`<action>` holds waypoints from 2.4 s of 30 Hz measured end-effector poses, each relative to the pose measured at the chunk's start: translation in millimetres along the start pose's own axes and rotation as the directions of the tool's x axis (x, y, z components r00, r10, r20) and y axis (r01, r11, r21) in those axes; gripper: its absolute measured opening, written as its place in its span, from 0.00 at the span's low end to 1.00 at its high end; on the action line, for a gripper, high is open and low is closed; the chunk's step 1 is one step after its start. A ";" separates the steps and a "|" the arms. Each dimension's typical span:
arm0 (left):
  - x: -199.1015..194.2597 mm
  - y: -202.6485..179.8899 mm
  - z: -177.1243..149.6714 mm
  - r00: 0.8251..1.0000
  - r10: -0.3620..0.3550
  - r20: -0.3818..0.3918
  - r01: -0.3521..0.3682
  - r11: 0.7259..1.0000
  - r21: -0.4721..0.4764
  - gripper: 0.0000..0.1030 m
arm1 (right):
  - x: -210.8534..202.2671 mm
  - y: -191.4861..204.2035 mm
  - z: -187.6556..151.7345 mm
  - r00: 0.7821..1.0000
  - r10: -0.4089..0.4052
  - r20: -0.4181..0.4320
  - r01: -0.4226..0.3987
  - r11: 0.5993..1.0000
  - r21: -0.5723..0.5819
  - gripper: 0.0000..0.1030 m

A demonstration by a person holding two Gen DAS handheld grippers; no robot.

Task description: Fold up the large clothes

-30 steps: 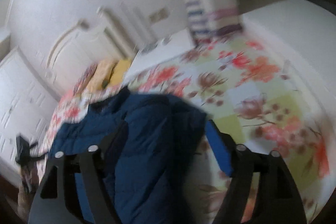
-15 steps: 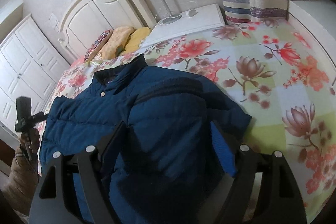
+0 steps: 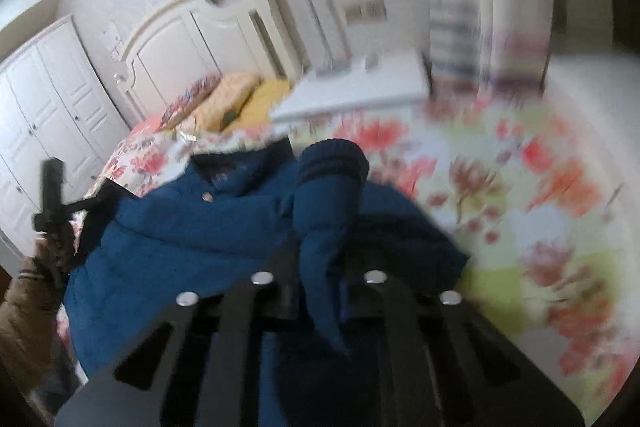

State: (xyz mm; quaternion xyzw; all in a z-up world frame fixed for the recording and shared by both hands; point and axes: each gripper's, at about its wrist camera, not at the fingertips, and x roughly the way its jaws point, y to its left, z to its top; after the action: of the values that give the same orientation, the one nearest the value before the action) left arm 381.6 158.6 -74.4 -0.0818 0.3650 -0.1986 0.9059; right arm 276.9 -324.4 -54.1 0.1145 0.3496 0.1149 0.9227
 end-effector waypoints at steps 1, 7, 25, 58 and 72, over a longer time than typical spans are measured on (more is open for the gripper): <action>-15.4 -0.4 4.7 0.999 -0.014 0.037 0.014 1.000 -0.009 0.19 | -14.5 8.9 6.1 0.999 -0.004 0.033 0.005 1.000 -0.020 0.09; -46.7 4.0 84.6 0.995 0.039 0.092 -0.029 0.994 -0.101 0.19 | -23.6 25.3 93.7 0.994 -0.048 0.102 0.045 0.999 0.024 0.09; 48.5 34.0 56.6 0.977 0.206 0.061 -0.188 0.958 -0.217 0.39 | 88.4 21.1 69.5 0.959 -0.280 -0.053 0.284 0.952 0.118 0.65; 144.3 -51.6 23.6 0.917 0.377 -0.127 -0.378 0.926 0.019 0.96 | 172.1 38.7 49.8 0.934 -0.259 -0.246 0.261 0.965 -0.024 0.84; 143.0 -52.3 22.8 0.916 0.383 -0.119 -0.382 0.924 0.028 0.96 | 115.8 14.8 41.9 0.861 -0.473 -0.185 0.482 0.876 0.006 0.87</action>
State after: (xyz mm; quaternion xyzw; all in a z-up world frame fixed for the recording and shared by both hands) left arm 475.4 51.2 -132.5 0.0053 0.4282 -0.0232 0.9034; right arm 387.6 -282.0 -90.9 0.0377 0.4506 -0.1166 0.8843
